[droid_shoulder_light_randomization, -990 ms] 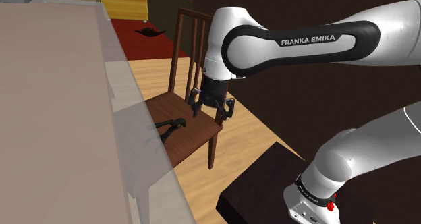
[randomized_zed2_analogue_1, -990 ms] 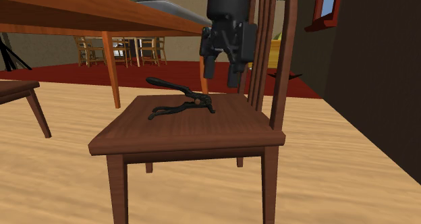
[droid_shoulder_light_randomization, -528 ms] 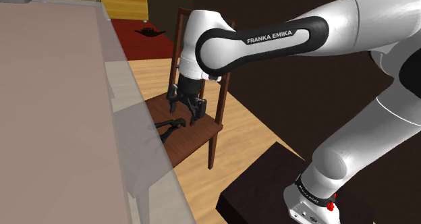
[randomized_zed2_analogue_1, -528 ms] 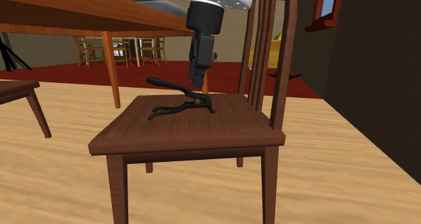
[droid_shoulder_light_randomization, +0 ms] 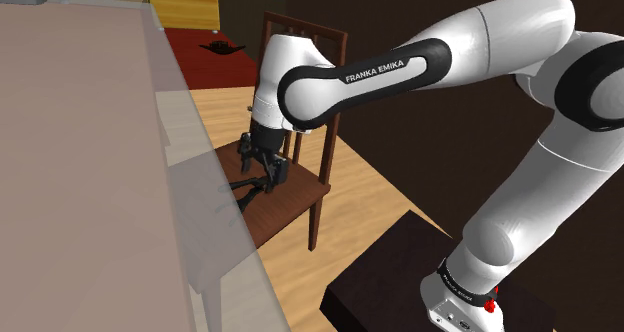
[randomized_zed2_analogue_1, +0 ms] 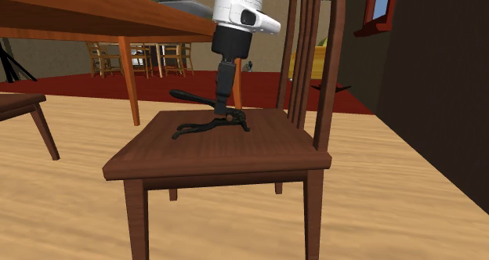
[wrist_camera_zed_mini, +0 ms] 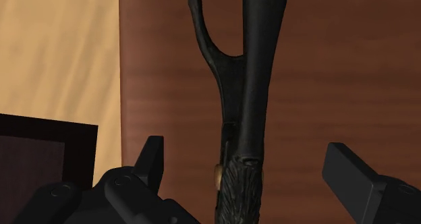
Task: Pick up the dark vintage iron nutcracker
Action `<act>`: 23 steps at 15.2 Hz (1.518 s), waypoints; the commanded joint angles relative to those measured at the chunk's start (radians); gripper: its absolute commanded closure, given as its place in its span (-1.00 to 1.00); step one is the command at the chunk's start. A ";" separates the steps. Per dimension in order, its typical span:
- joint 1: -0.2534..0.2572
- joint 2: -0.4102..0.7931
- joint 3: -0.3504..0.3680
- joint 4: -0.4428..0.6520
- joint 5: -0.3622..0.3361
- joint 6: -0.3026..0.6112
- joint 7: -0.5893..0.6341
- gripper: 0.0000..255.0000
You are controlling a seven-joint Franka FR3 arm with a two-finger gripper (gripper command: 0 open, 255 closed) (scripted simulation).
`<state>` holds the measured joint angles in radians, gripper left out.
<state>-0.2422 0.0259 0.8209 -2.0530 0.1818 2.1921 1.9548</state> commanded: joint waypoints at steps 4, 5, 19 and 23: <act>0.002 0.018 0.000 -0.018 -0.013 0.032 0.005 1.00; 0.002 0.018 0.000 -0.017 -0.012 0.031 0.005 1.00; -0.004 -0.021 -0.002 0.034 0.013 -0.048 -0.003 1.00; -0.007 -0.041 -0.006 0.072 0.024 -0.102 -0.005 1.00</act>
<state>-0.2487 -0.0129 0.8161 -1.9934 0.2060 2.1043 1.9490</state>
